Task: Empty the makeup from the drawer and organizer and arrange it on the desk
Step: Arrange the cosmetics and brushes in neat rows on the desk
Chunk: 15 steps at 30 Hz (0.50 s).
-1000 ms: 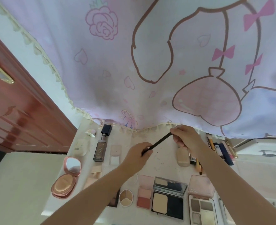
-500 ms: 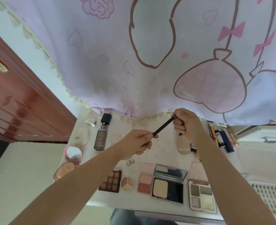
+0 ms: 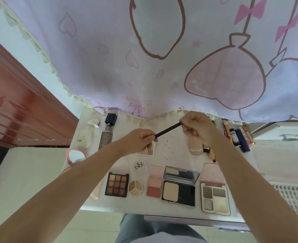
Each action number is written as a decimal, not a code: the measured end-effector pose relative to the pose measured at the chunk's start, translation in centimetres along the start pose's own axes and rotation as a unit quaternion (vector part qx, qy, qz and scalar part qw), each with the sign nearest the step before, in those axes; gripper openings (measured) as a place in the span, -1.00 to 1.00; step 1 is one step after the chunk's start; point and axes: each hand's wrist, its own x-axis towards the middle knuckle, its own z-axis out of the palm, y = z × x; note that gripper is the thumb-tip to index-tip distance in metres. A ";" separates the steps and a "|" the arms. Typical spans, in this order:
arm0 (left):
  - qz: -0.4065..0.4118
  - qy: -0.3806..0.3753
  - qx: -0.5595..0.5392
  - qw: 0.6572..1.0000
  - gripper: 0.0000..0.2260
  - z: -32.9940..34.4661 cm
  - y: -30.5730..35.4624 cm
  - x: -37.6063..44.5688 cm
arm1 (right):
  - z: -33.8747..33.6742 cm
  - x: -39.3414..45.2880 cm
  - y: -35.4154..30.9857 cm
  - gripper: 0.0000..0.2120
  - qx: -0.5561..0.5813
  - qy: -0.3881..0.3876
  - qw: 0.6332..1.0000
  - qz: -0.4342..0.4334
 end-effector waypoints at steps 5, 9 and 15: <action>0.163 0.075 0.504 0.845 -0.72 0.4 0.2 0.3 | 1.1 -1.7 -2.7 -0.77 -0.550 -0.217 0.800 0.104; 0.350 0.192 0.559 0.727 -0.66 0.4 -0.8 0.5 | 3.1 -2.8 -3.8 -0.74 -0.685 -0.246 0.685 0.036; 0.325 0.225 0.568 0.722 -0.64 -0.2 -0.5 0.3 | 4.2 -2.6 -2.4 -0.69 -0.814 -0.160 0.552 -0.089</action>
